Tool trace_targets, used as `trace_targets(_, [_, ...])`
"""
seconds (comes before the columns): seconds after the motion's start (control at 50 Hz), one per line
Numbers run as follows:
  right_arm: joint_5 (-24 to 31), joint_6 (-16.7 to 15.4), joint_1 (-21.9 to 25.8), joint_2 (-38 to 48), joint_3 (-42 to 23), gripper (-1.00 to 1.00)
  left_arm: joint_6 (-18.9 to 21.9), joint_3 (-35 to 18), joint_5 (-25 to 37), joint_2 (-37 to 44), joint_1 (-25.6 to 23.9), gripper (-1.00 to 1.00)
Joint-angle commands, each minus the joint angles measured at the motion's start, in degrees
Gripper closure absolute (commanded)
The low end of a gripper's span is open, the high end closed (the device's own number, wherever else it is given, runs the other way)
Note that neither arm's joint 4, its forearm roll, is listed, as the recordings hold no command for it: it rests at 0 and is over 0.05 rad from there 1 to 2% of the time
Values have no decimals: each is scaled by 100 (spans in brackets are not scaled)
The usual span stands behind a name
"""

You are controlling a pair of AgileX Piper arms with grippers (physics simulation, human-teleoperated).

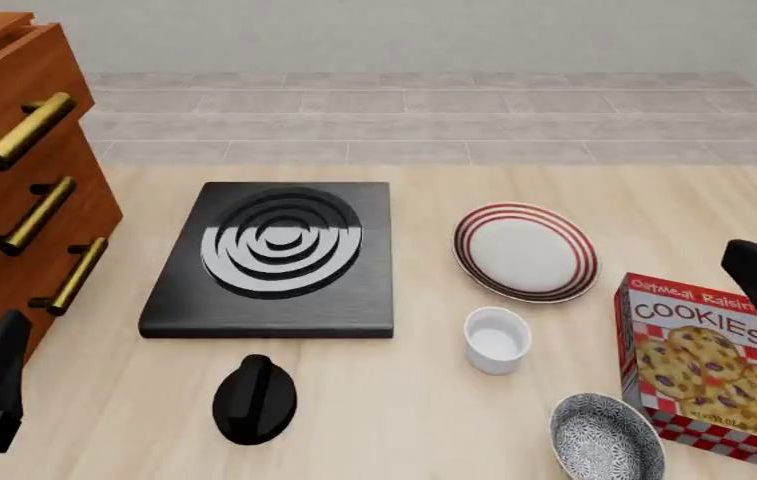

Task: Pick the akita bowl next to the ramekin and place it on the plate.

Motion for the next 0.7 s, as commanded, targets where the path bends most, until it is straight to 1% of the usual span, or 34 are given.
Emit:
trace_targets(0.02, [151,229,207,295,-156,-100,0,0,0,0,0,-100])
trace_targets(0.06, [142,286,164,336,-154,-100,0,0,0,0,0,-100])
trace_targets(0.1, [165,259,139,411,-141,-100,0,0,0,0,0,-100])
trace_targets(0.12, [166,321,170,428,-137,-100,0,0,0,0,0,-100])
trace_targets(0.16, [149,274,145,554,-67,-100,0,0,0,0,0,-100])
trace_targets(0.18, [141,452,289,545,-67,-100,0,0,0,0,0,-100])
trace_targets(0.2, [164,459,333,562,-66,-100,0,0,0,0,0,-100])
trace_targets(0.24, [176,374,265,588,-61,-100,0,0,0,0,0,-100])
trace_targets(0.26, [223,389,256,548,-98,-100,0,0,0,0,0,-100])
trace_targets(0.28, [247,510,367,517,-127,-100,0,0,0,0,0,-100])
trace_targets(0.32, [289,477,313,505,-155,-100,0,0,0,0,0,-100])
trace_targets(0.36, [300,548,383,490,-153,-100,0,0,0,0,0,-100])
trace_targets(0.38, [324,528,350,475,-154,-100,0,0,0,0,0,-100])
trace_targets(0.4, [354,404,314,451,-143,-100,0,0,0,0,0,-100])
trace_targets(0.42, [355,469,346,444,-117,-100,0,0,0,0,0,-100])
trace_targets(0.44, [314,692,452,518,-49,-100,0,0,0,0,0,-100])
trace_targets(0.48, [263,619,415,618,64,-100,0,0,0,0,0,-100])
trace_targets(0.5, [238,877,574,700,122,-100,0,0,0,0,0,-100])
trace_targets(0.56, [268,924,539,679,138,-100,0,0,0,0,0,-100])
trace_targets(0.58, [275,1041,567,681,152,-100,0,0,0,0,0,-100])
trace_targets(0.6, [277,1063,646,717,164,-100,0,0,0,0,0,-100])
trace_targets(0.64, [284,1119,653,780,189,-100,0,0,0,0,0,-100])
trace_targets(0.7, [283,1126,674,846,198,-100,0,0,0,0,0,-100])
